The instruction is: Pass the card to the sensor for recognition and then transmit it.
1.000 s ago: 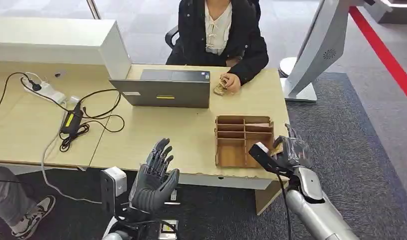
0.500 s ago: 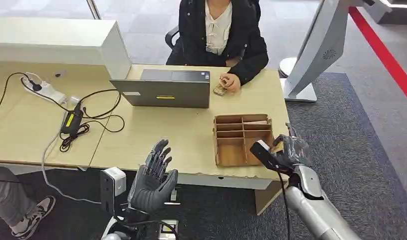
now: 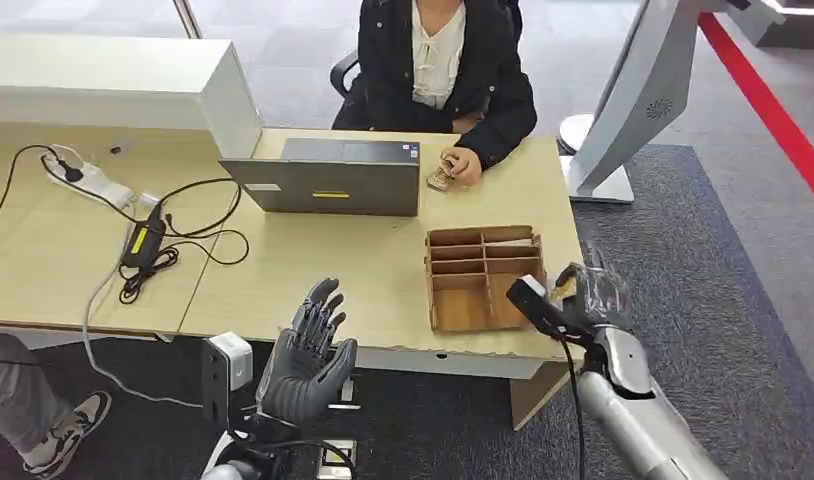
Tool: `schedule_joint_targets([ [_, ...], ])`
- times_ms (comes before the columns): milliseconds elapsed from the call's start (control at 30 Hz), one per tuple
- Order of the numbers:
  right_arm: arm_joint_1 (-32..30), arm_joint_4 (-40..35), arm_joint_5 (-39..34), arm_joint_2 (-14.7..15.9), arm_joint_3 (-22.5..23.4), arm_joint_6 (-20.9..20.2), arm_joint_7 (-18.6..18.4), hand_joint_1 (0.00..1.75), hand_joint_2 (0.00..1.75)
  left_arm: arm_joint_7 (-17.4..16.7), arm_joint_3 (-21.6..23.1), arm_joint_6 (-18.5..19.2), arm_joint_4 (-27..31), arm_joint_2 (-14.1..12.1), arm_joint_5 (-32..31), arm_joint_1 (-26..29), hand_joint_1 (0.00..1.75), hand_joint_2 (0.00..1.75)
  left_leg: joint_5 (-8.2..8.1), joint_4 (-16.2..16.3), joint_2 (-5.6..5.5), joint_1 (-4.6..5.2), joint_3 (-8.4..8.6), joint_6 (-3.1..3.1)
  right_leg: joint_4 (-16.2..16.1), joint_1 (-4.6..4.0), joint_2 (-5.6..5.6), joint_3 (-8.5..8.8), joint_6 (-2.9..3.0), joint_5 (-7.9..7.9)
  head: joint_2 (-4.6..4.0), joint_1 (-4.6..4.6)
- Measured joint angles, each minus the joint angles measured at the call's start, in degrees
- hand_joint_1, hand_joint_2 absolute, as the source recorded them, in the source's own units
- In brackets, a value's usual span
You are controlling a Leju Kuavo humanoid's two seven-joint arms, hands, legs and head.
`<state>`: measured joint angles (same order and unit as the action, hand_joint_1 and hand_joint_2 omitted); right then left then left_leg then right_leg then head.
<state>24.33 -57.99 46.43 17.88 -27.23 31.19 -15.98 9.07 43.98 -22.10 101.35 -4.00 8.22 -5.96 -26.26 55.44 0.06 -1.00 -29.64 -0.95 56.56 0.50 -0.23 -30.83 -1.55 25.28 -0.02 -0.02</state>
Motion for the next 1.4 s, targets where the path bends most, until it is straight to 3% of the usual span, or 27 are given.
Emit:
schedule_joint_targets([
  [567,-0.9,-12.94,2.53,1.6,2.34,-2.12,-1.4,1.75,1.75,0.37,0.85,-0.35,-0.02,-0.02,0.24,-0.23,0.0,1.75,0.0,0.0,0.0,0.0,0.0,0.0,0.0,0.0,0.0,0.0,0.0,0.0,0.0,0.0],
  [1400,-1.76,-13.28,1.27,3.26,2.95,-2.49,-2.69,1.75,1.75,1.4,0.87,-0.2,-1.05,-0.02,0.61,-0.17,0.0,1.75,0.0,0.0,0.0,0.0,-0.01,0.0,0.0,0.0,0.0,0.0,-0.01,0.0,0.0,0.02],
])
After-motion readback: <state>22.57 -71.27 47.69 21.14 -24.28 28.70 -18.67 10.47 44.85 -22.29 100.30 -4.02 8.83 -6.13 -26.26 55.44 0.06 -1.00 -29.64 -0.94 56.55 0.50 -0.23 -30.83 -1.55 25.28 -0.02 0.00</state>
